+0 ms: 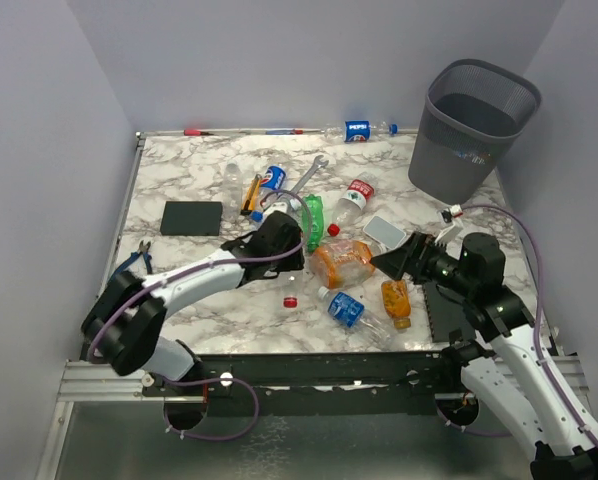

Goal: Put the plastic bottles in the bin
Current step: Pick up the plastic bottle at the center of the board.

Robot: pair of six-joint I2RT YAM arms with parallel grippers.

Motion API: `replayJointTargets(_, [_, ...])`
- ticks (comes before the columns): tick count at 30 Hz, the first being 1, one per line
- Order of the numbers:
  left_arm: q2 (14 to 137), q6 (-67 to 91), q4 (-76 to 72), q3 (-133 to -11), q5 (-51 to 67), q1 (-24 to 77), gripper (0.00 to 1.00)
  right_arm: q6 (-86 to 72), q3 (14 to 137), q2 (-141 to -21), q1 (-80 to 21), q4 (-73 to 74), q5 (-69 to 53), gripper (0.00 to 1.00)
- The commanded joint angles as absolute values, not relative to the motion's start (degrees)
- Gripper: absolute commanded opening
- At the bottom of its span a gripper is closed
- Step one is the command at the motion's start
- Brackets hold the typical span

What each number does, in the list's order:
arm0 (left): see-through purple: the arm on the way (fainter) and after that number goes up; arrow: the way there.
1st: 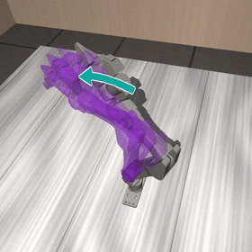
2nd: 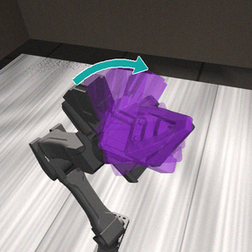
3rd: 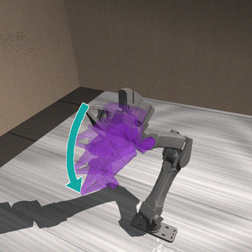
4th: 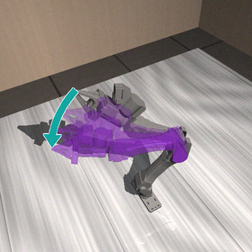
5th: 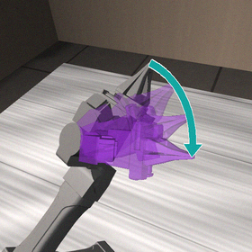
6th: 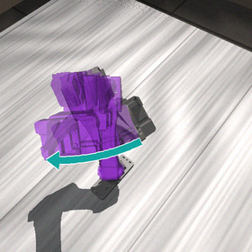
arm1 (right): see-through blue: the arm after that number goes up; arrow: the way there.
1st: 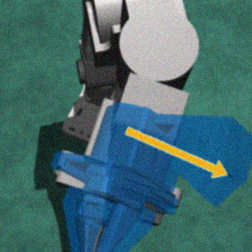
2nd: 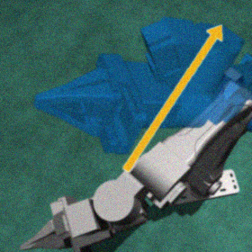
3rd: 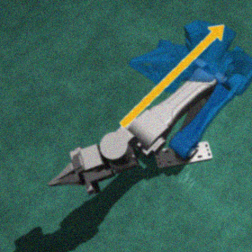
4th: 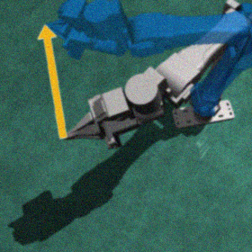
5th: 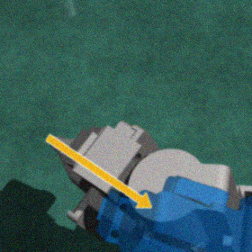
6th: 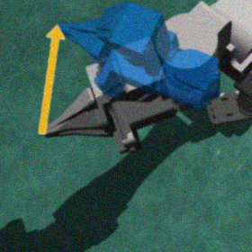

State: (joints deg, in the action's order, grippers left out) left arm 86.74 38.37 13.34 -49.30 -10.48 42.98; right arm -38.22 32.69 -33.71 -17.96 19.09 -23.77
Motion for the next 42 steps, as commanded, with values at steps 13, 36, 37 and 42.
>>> replayJointTargets(13, [48.11, 70.10, -27.23, -31.26, -17.23, 43.07, 0.40, -39.99, 40.21, -39.80, -27.11, 0.88, -26.21, 0.91])
replayJointTargets(36, [42.26, 68.75, -30.20, -30.78, -20.64, 43.37, 0.40, -41.67, 51.23, -63.92, -53.26, -16.25, -5.99, 0.65])
replayJointTargets(37, [42.15, 68.73, -30.11, -30.69, -20.70, 43.41, 0.40, -41.60, 51.94, -64.64, -53.26, -16.35, -6.65, 0.63])
replayJointTargets(42, [41.64, 68.36, -29.56, -30.44, -20.91, 43.36, 0.40, -41.16, 53.75, -66.59, -53.77, -16.40, -9.42, 0.44])
